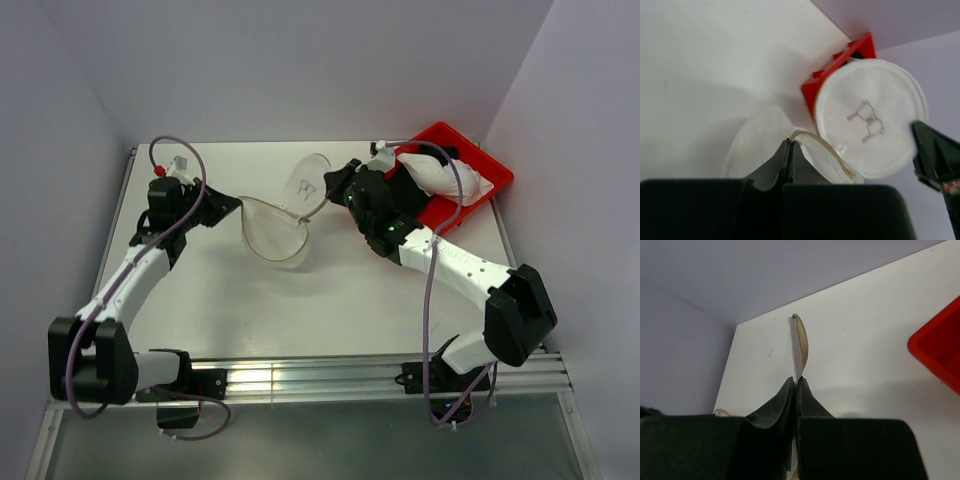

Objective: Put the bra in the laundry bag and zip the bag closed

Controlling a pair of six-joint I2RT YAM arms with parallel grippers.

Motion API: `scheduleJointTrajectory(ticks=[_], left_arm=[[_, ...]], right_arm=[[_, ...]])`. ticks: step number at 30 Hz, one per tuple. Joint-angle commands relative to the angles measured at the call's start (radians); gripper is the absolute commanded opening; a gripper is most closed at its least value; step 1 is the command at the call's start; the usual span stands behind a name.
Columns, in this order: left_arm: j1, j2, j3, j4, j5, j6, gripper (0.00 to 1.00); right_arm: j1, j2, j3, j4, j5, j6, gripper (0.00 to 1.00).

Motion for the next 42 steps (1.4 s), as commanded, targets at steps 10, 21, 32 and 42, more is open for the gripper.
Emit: scheduleJointTrajectory(ticks=[10,21,32,42], left_arm=[[0.095,0.219,0.339,-0.318,-0.067,0.297,0.00],[0.078,0.362,0.549,-0.496,-0.157,0.384,0.00],[0.081,0.367,0.523,-0.494,-0.247,0.400,0.47],[-0.043,0.074,0.389,-0.473,-0.240,0.415,0.69]], right_arm=[[0.085,0.163,0.166,0.030,-0.047,0.068,0.00],[0.054,0.363,0.348,-0.094,0.070,0.182,0.00],[0.042,0.489,0.328,-0.095,0.041,0.207,0.03],[0.010,0.378,0.298,-0.143,-0.006,0.051,0.66]])
